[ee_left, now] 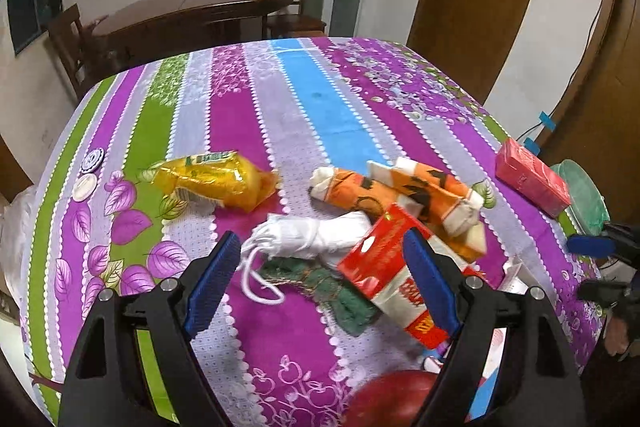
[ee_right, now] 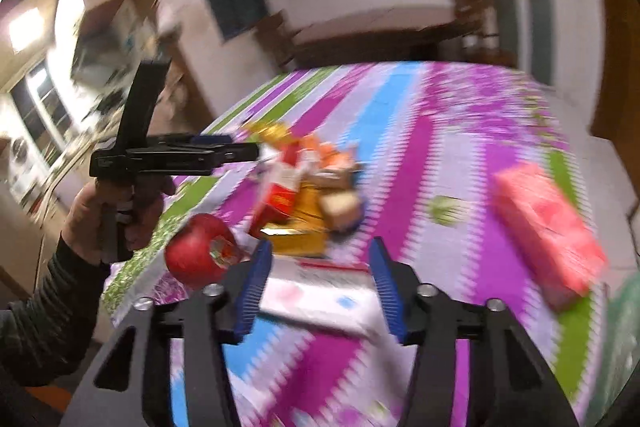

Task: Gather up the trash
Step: 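Grasp the red cigarette box with right gripper while left gripper grasps the white string bag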

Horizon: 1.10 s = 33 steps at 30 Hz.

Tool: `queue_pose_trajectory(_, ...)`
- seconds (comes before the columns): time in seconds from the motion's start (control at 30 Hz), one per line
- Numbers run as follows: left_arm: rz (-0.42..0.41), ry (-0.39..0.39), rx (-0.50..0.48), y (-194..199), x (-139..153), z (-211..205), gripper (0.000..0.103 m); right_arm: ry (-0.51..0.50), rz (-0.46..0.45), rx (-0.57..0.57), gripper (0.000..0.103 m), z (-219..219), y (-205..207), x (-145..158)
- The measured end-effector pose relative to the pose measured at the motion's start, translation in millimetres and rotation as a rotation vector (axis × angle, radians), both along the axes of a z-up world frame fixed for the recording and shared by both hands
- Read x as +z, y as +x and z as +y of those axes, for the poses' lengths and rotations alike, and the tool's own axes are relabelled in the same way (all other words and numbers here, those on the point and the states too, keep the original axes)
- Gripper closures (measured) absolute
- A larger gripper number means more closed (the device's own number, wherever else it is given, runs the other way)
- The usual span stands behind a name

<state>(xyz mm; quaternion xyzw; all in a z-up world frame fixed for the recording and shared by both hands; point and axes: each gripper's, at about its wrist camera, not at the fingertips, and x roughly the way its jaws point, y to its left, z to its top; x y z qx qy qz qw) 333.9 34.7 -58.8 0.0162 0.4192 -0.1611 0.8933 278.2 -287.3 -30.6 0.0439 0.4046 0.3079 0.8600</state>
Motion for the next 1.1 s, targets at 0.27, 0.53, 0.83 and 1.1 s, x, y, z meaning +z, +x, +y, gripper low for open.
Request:
queue_pose_trajectory(0.27,-0.026,0.009,-0.114,2.6,-4.6,30.0,0.023,-0.07,0.125,0.074,0.053,74.5,63.4,-19.0)
queue_pose_trajectory(0.53,-0.104,0.13,-0.428,13.6,-1.4,7.2,0.031,-0.074,0.131,0.082,0.063,92.0,76.8,-36.7)
queue_pose_trajectory(0.83,-0.01,0.305,-0.661,38.7,-25.7,-23.7,0.053,-0.063,0.033,0.052,0.079,75.8,60.4,-18.3)
queue_pose_trajectory(1.1,0.03,0.421,-0.686,48.5,-46.2,-41.7,0.053,-0.05,0.046,0.043,0.079,67.6,51.0,-23.5)
